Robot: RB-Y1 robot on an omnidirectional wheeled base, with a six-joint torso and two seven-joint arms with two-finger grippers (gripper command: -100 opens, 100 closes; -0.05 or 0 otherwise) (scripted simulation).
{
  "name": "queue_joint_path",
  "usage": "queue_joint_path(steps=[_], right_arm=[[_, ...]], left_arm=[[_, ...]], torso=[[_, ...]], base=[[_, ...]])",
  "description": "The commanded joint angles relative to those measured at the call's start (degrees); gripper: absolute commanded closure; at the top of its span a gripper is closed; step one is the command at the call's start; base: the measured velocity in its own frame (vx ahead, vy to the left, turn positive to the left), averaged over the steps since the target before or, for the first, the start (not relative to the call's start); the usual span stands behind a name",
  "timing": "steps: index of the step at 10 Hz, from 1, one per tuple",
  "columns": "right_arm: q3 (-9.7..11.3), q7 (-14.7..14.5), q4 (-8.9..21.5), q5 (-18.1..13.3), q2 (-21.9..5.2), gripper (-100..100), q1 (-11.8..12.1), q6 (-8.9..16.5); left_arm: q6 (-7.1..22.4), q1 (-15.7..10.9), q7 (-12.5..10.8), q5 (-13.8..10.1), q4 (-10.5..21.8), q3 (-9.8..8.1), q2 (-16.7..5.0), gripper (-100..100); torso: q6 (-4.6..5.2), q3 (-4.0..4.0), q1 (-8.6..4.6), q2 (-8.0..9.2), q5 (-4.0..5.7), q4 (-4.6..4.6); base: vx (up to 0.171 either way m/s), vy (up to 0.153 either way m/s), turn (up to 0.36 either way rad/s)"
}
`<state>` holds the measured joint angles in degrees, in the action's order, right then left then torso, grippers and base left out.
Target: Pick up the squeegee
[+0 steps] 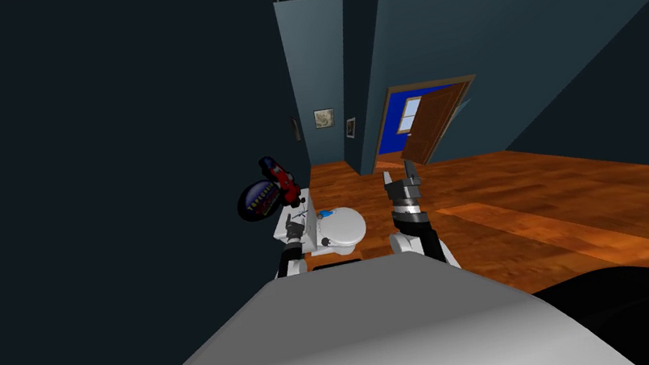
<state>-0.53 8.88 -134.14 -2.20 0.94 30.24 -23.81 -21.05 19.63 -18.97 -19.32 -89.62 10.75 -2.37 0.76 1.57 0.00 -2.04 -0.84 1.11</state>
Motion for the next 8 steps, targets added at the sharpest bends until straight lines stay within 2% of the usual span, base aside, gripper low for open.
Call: queue_joint_path(steps=[1, 2, 3, 7, 8], right_arm=[[0.0, 0.0, 0.0, 0.0, 0.0, 0, 0.0, 0.0], [0.0, 0.0, 0.0, 0.0, 0.0, 0, 0.0, 0.0], [0.0, 0.0, 0.0, 0.0, 0.0, 0, 0.0, 0.0], [0.0, 0.0, 0.0, 0.0, 0.0, 0, 0.0, 0.0], [0.0, 0.0, 0.0, 0.0, 0.0, 0, 0.0, 0.0]], left_arm=[[0.26, 0.4, 0.2, 0.03, -2.06, -0.03, -0.13, -100], [0.5, 0.63, 0.25, 0.07, -1.98, 0.0, 0.1, -100], [0.67, 0.7, 0.34, 0.08, -2.25, 0.01, 0.12, 100], [0.65, 0.7, 0.33, 0.08, -2.23, 0.01, 0.12, 100], [0.65, 0.7, 0.33, 0.08, -2.23, 0.01, 0.12, 0]], torso=[[0.0, 0.0, 0.0, 0.0, 0.0, 0.0], [0.0, 0.0, -0.01, 0.01, 0.0, 0.0], [0.0, 0.02, 0.0, -0.03, 0.0, 0.01], [0.0, 0.05, 0.02, -0.08, -0.01, 0.02], [0.0, 0.05, 0.02, -0.09, -0.01, 0.02]], base=[[-0.022, -0.005, 0.016], [-0.01, -0.003, 0.004], [0.0, 0.0, 0.0], [0.0, 0.0, 0.0], [0.0, 0.0, 0.0]])
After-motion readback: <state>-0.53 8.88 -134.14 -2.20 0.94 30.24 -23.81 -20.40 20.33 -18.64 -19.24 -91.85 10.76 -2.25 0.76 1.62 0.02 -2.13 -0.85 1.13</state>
